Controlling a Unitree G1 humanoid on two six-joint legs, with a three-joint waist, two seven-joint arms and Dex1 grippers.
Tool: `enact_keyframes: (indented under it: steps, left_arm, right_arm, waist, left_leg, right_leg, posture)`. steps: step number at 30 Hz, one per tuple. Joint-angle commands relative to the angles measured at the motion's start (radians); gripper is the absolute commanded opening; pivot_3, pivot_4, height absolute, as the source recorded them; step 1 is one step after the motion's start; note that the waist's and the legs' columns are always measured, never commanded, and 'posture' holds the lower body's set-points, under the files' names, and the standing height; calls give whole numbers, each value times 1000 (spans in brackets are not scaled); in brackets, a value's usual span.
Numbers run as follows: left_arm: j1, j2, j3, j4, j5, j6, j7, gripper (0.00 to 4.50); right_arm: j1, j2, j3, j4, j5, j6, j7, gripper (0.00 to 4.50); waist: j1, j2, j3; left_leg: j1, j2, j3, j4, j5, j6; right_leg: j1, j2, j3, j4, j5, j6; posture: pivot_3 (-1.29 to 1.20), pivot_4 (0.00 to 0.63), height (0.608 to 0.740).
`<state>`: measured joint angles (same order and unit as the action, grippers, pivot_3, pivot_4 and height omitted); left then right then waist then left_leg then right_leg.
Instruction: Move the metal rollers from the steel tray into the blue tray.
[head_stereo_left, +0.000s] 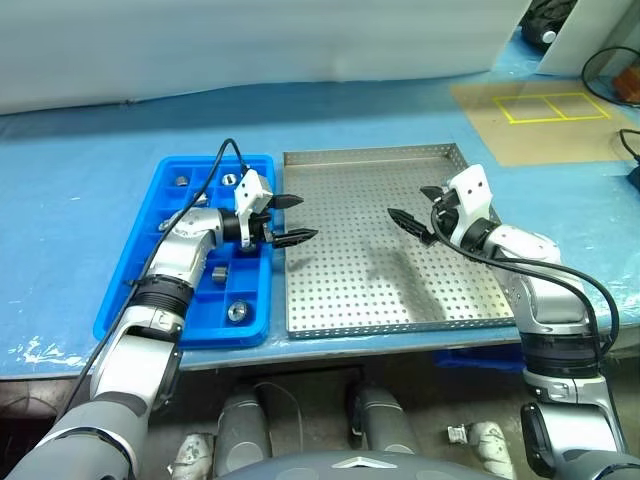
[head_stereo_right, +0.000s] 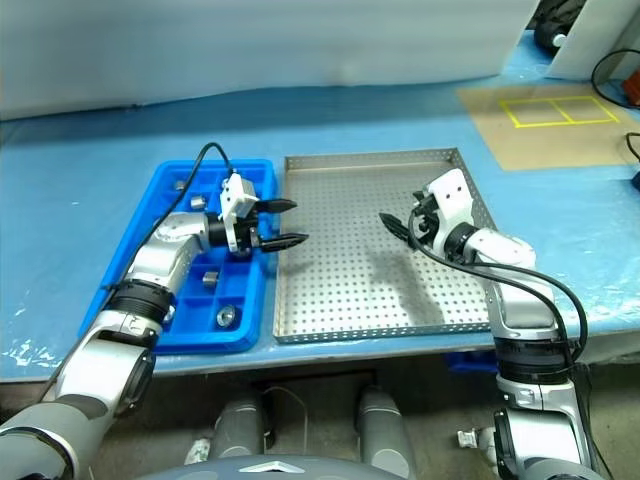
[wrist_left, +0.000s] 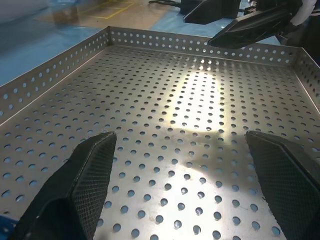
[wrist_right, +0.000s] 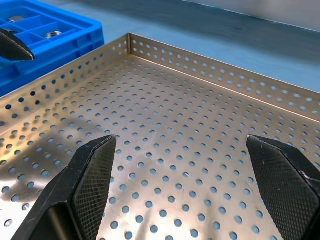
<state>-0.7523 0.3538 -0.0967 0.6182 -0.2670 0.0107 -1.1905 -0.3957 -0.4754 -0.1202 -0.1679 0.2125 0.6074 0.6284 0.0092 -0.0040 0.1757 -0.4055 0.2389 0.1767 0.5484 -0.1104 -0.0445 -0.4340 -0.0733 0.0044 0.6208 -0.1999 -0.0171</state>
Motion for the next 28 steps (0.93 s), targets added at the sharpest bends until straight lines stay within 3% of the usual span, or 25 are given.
enact_keyframes:
  steps: [1, 28]
  left_arm:
    - [-29, 8, 13, 9, 2, -24, -25, 4389]
    - [56, 96, 117, -130, -20, 30, 74, 4389]
  right_arm:
    - [-7, 13, -10, -48, 21, 0, -37, 4287]
    - [-99, 32, 96, 102, 8, -102, -17, 4287]
  waist:
    - [0, 0, 0]
    - [9, 0, 0]
  left_leg:
    - [1, 0, 0, 0, 0, 0]
    - [0, 0, 0, -1, -1, 1]
  right_leg:
    - [1, 0, 0, 0, 0, 0]
    - [1, -1, -1, -1, 0, 0]
  posture:
    - [-395, 150, 740]
    - [-264, 150, 740]
